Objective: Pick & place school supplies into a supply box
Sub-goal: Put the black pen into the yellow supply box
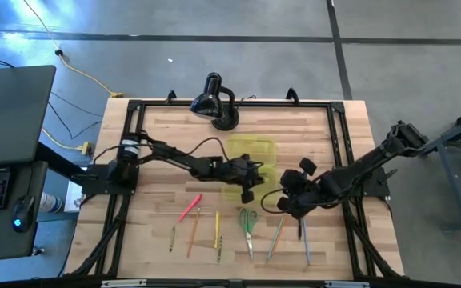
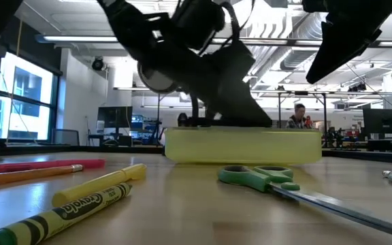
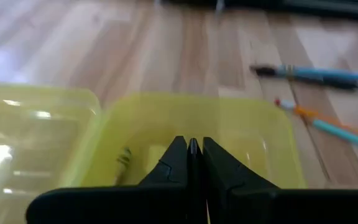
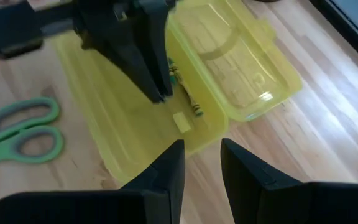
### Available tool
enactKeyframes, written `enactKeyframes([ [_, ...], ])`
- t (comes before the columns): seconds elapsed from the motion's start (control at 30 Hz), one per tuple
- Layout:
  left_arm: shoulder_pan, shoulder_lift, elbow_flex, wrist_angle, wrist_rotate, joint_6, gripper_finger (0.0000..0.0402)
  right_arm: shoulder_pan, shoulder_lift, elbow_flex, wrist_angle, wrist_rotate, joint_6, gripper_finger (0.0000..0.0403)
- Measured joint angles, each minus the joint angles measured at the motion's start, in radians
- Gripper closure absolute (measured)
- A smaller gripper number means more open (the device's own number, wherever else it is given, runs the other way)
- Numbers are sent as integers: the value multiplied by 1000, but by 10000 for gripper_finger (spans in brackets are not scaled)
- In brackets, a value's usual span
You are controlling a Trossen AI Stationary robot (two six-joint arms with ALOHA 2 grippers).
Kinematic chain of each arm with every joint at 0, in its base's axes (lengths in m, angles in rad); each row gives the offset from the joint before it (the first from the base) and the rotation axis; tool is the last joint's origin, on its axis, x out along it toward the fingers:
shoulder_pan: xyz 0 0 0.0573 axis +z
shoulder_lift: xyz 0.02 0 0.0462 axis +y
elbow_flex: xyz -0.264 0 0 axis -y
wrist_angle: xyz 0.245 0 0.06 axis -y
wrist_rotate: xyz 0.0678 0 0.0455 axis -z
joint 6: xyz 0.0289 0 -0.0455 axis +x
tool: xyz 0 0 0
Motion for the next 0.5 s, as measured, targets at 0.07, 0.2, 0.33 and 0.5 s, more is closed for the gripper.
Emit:
enactKeyframes([
  [0.07,-1,32,35,12,6,7,351,3,0,0,1,7,0,320],
  [0.2,-1,89,72,-1,6,2,333,2,0,0,3,13,-1,320],
  [0.33,0,122,80,-8,6,-38,320,2,0,0,4,14,-3,320],
  [0.5,0,135,82,-30,-3,-42,316,2,0,0,4,13,-10,320],
])
